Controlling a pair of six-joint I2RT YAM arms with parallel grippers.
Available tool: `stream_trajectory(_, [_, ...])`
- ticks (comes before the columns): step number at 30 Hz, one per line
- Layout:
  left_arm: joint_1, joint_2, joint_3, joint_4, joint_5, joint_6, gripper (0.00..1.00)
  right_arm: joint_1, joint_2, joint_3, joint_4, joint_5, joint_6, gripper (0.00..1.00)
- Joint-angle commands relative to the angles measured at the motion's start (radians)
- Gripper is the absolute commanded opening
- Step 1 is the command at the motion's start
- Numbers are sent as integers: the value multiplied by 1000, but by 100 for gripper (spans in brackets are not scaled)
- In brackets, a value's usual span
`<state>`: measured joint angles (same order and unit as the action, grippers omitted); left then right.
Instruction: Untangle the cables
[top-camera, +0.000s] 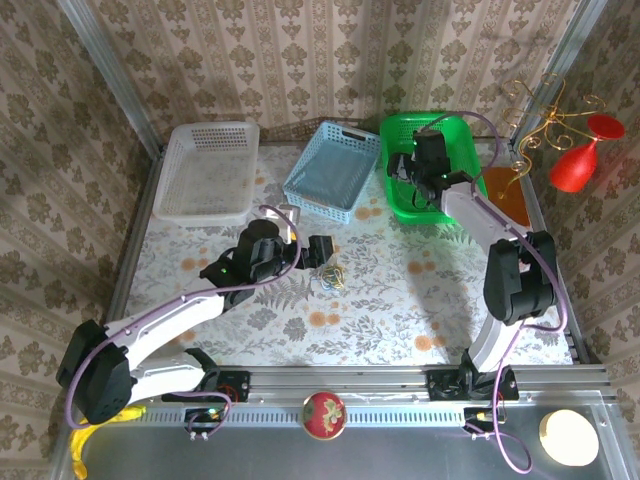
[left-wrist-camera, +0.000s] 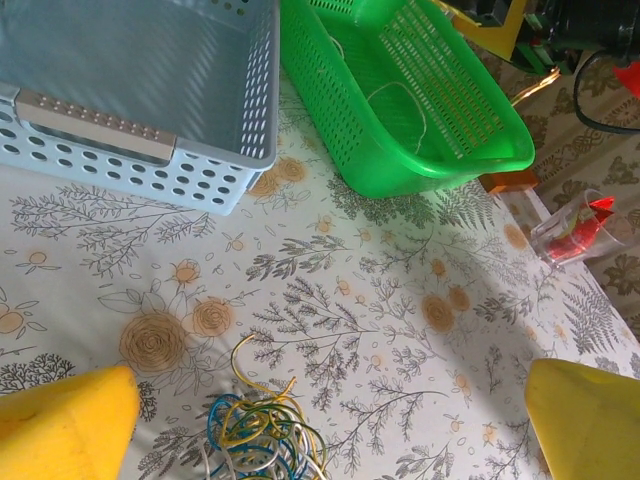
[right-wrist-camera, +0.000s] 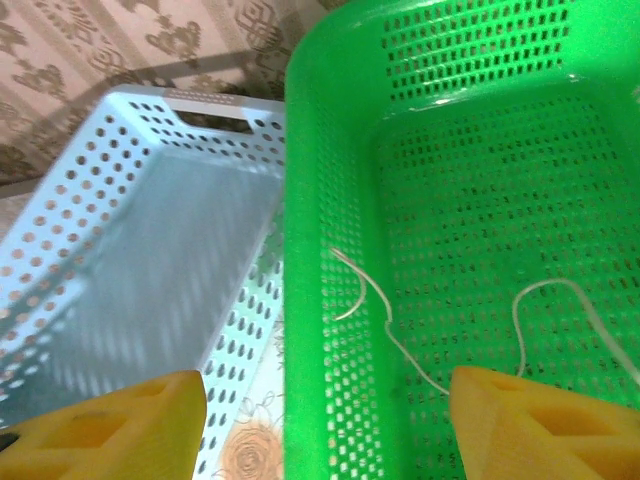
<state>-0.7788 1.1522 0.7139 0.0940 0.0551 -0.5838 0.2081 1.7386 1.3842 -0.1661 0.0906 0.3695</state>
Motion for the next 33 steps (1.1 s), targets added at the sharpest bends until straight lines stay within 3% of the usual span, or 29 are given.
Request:
stream_trajectory(1, [-5,6,31,-34,-17,-16,100,21,-76,-1,-27,-83,32,67])
stream_trajectory(5, [7,7,16,-82,-47,-30,100,92,-164,-64,-24,-172,66,67])
stream_trajectory(11, [56,-14,-78,-90,-17,-98,100,262,-320,-318,32,-290,145,67])
stream_trajectory(17, [100,-39,-137,-87,13,-131,100,373,-341,-514,93,-330,196,64])
stream_trajectory(21, [113,-29,-147,-72,24,-131,100,387,-301,-547,118,-327,202,59])
stream_trajectory(29, [114,6,-157,-48,32,-138,100,387,-107,-453,154,-363,204,47])
stream_trajectory(33, [112,-7,-164,-47,32,-146,100,387,-29,-422,183,-384,221,45])
